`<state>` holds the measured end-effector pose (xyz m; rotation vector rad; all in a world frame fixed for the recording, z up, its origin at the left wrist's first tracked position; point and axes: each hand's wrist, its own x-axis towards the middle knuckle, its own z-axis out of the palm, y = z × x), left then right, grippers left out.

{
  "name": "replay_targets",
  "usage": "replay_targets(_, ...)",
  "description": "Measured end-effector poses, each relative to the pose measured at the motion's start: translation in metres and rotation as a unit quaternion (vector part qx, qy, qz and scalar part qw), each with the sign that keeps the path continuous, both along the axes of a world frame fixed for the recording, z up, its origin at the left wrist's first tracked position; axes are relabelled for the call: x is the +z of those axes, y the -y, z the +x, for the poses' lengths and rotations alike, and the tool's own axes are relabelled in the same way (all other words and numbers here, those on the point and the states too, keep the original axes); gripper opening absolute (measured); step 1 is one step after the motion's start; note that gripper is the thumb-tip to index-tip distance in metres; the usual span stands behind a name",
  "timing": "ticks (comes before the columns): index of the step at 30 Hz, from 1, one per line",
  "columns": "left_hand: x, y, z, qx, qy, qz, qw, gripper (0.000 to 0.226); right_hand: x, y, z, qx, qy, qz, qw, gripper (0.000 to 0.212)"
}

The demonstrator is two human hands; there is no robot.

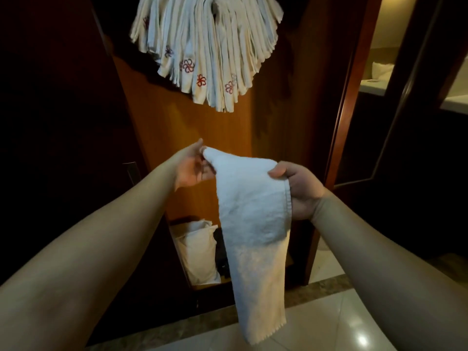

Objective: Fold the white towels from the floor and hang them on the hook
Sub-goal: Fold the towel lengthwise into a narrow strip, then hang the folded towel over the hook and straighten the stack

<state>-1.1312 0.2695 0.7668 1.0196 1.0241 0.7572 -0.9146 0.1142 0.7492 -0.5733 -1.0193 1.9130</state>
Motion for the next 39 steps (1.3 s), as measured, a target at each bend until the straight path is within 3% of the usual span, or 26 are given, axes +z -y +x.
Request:
replay_targets(3,-0.029,0.010,0.006,-0.114,-0.075,-0.004,0.991,0.080,0.013,-0.004,0.004,-0.082,0.020,0.001,0.996,0.063)
replay_targets(6,-0.046,0.037,0.024,-0.083,-0.089,0.025,0.992,0.075,0.023,-0.010,0.005,-0.157,0.077,0.001,0.985,0.044)
replay_targets(9,-0.046,0.075,0.033,-0.005,-0.108,0.120,0.987,0.054,0.031,-0.016,0.002,-0.226,0.150,-0.001,0.963,0.042)
replay_targets(12,-0.048,0.109,0.036,0.044,-0.148,0.315,0.936,0.022,0.037,-0.021,-0.002,-0.272,0.216,0.024,0.938,0.042)
replay_targets(16,-0.050,0.131,0.042,0.062,-0.151,0.459,0.873,0.030,0.046,-0.026,-0.007,-0.305,0.261,0.054,0.915,0.051)
replay_targets(20,-0.051,0.125,0.056,0.012,-0.133,0.451,0.883,0.032,0.056,-0.029,-0.012,-0.309,0.296,0.066,0.901,0.039)
replay_targets(24,-0.049,0.113,0.064,0.056,-0.210,0.478,0.851,0.031,0.060,-0.032,-0.015,-0.333,0.297,0.053,0.893,0.048)
replay_targets(28,-0.047,0.109,0.066,0.082,-0.251,0.504,0.823,0.032,0.060,-0.034,-0.015,-0.353,0.264,0.033,0.897,0.041)
replay_targets(33,-0.041,0.106,0.066,0.096,-0.271,0.499,0.818,0.018,0.061,-0.038,-0.019,-0.372,0.286,0.038,0.882,0.065)
replay_targets(39,-0.044,0.114,0.063,0.089,-0.219,0.506,0.829,0.009,0.063,-0.041,-0.024,-0.391,0.333,0.064,0.856,0.070)
